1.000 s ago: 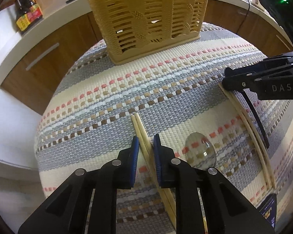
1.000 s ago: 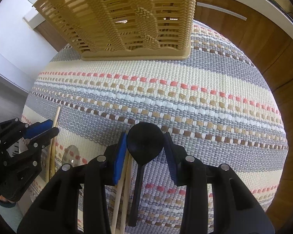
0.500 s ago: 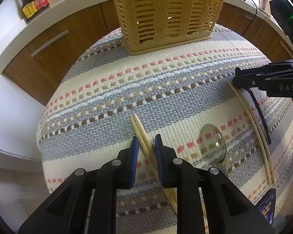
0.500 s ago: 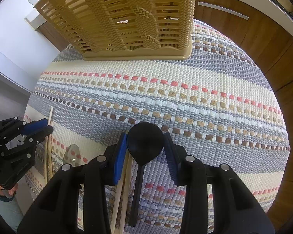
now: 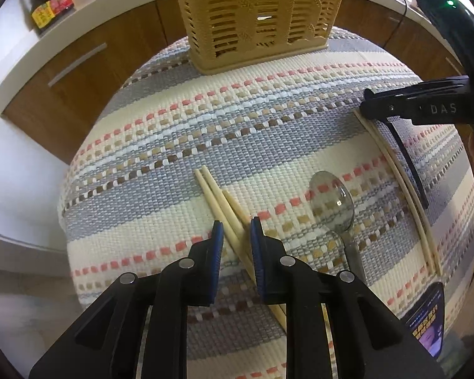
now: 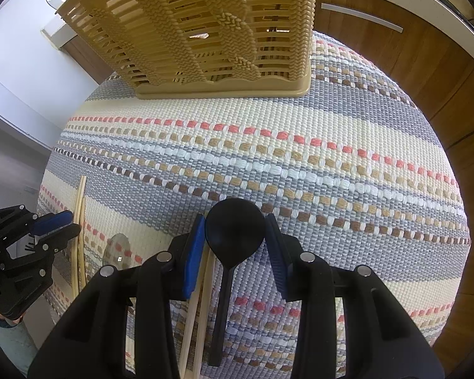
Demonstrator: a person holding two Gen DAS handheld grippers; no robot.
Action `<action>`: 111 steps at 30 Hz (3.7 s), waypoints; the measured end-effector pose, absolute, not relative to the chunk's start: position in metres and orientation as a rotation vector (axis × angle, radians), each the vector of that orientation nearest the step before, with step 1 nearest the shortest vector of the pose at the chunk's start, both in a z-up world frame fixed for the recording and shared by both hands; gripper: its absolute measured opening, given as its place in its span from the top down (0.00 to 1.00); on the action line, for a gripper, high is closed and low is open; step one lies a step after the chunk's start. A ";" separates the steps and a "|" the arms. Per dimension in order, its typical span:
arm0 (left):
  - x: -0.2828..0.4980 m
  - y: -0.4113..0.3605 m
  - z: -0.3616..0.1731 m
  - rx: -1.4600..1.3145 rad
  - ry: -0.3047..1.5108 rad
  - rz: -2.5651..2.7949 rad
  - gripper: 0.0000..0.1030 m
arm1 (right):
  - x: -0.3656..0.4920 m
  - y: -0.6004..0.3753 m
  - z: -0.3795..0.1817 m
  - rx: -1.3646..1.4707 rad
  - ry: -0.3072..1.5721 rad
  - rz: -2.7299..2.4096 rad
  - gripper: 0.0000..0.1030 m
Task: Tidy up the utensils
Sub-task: 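Close the left tool on the wooden chopsticks while the right tool grips the black ladle, then lift the chopsticks with the left tool while the right tool lifts the ladle, then carry the chopsticks over the basket and open the left tool while the right tool drops the ladle, then move both tools back down to the remaining chopsticks and clear spoon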
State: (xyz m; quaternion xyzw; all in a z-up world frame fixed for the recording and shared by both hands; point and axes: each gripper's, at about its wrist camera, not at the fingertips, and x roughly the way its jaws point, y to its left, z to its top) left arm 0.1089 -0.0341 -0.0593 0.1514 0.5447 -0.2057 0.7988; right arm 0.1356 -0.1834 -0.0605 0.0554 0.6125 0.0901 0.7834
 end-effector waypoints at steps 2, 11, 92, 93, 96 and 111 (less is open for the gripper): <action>0.109 -0.036 -0.059 0.338 1.178 -0.428 0.78 | 0.135 -0.183 -0.060 0.120 1.324 0.197 0.66; 0.110 -0.035 -0.065 0.351 1.203 -0.439 0.75 | 0.134 -0.177 -0.061 0.088 1.325 0.201 0.66; 0.169 -0.037 0.123 -0.171 0.168 -0.397 0.59 | 0.170 -0.229 0.101 0.090 0.360 -0.018 0.54; 0.163 -0.035 0.124 -0.165 0.177 -0.399 0.58 | 0.161 -0.230 0.104 0.104 0.367 -0.006 0.54; 0.141 -0.031 0.124 -0.135 0.216 -0.408 0.55 | 0.138 -0.230 0.110 0.113 0.382 0.019 0.54; 0.099 -0.018 0.079 -0.098 0.613 -0.506 0.52 | 0.095 -0.186 0.064 0.014 0.835 0.065 0.54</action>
